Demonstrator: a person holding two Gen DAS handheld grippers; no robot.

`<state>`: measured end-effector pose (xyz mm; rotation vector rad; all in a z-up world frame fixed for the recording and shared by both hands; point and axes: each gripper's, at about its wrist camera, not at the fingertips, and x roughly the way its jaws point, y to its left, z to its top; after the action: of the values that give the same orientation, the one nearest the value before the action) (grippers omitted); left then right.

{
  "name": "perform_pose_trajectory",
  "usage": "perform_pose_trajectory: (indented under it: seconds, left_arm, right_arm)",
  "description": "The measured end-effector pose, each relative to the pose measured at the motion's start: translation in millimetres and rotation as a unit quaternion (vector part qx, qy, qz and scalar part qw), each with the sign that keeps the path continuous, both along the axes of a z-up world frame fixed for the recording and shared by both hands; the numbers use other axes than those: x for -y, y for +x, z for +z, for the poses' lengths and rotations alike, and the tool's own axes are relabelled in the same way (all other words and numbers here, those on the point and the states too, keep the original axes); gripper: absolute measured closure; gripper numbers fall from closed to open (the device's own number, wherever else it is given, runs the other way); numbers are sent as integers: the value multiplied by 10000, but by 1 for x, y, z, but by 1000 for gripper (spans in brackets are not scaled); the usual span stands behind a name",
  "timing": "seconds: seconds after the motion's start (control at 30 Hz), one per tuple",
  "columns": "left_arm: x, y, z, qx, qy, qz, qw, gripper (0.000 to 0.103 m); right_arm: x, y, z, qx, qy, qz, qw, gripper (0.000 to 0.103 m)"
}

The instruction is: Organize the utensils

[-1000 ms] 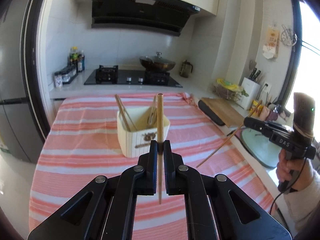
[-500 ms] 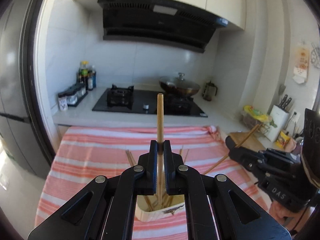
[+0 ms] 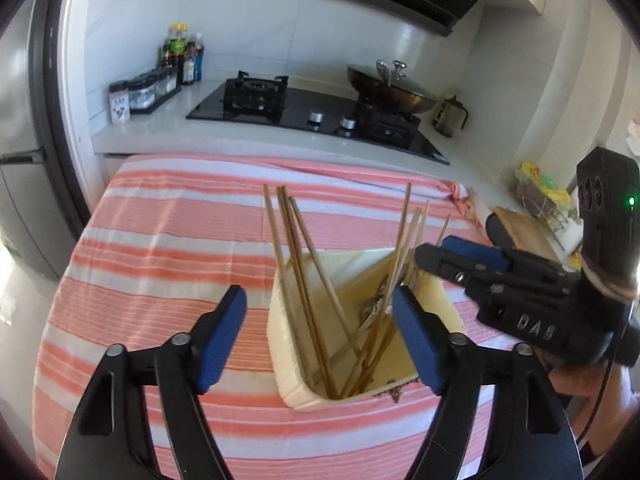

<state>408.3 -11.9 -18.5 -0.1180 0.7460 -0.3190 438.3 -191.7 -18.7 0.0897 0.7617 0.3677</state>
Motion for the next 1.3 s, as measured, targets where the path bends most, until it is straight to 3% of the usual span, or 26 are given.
perform_pose_trajectory:
  seconds: [0.03,0.13,0.2,0.27,0.3,0.37,0.53,0.7,0.97,1.3]
  left_arm:
    - [-1,-10,3,71,103,30,9999,10]
    - [-6,-51,9,412,322,232,9984,1]
    - [-8,-82,8,562,448,386,9967,1]
    - [-8,-112,0,370,455,346,9977,0]
    - [-8,-126,-4,268,424,348,9981,0]
    - [-8,-154,-8,291,397,561,9972,0]
    - [4,-211,8,693,788,943,9900,0]
    - [9,-246,29,1026,894,1181,9836,0]
    - [6,-279,40,1212,1124,1469,9752,0]
    - [5,-288,44,1093,1141,1420,9772,0]
  right_arm:
    - [6,-8,6,134,36,-151,9998,54]
    - [21,-42,24,458,44,-294,9985,52]
    - [26,-74,33,631,-115,-392,9972,34]
    - [29,-108,35,696,-327,-519,9957,18]
    - [30,-127,34,685,-406,-587,9951,15]
    - [33,-164,30,641,-517,-783,9935,15]
    - [33,-244,24,693,-624,-1123,9893,15]
    - [26,-292,36,959,-717,-1190,9856,15]
    - [30,-328,52,1184,-794,-1418,9796,15]
    - [17,-341,58,1256,-915,-1282,9795,15]
